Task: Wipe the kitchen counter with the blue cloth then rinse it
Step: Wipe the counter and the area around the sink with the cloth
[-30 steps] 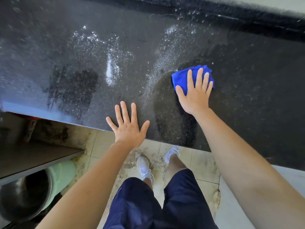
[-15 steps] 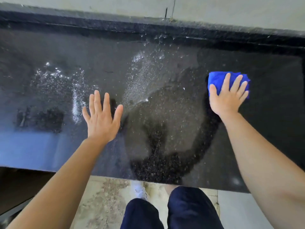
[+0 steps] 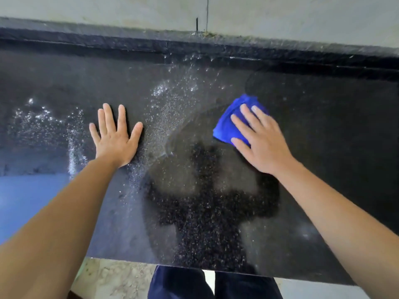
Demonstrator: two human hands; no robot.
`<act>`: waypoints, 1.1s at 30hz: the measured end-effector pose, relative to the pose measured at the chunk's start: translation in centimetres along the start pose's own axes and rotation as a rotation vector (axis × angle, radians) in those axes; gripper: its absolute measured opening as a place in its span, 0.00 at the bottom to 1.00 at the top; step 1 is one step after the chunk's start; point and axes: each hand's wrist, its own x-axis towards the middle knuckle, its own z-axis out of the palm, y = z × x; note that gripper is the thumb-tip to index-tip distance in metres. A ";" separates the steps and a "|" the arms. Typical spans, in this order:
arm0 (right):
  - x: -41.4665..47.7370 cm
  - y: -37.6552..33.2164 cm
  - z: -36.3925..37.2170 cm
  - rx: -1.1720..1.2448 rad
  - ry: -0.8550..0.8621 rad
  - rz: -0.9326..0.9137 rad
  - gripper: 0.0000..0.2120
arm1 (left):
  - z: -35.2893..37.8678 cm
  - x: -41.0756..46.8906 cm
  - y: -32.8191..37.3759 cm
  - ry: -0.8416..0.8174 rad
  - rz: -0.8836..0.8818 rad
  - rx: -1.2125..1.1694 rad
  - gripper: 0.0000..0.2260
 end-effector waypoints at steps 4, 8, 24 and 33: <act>2.4 6.8 -0.6 0.032 -0.010 0.671 0.34 | 0.0 -0.2 -0.3 -0.010 0.004 0.014 0.35; 10.9 1.0 0.2 0.112 0.113 1.036 0.32 | -0.2 -0.1 -0.2 -0.043 -0.007 0.018 0.35; 14.4 -1.0 0.1 0.050 0.162 1.073 0.31 | -0.3 0.0 0.0 -0.058 0.000 0.020 0.35; 18.4 -9.7 0.6 0.129 0.104 0.387 0.28 | -0.7 0.0 -0.2 -0.075 -0.005 0.010 0.36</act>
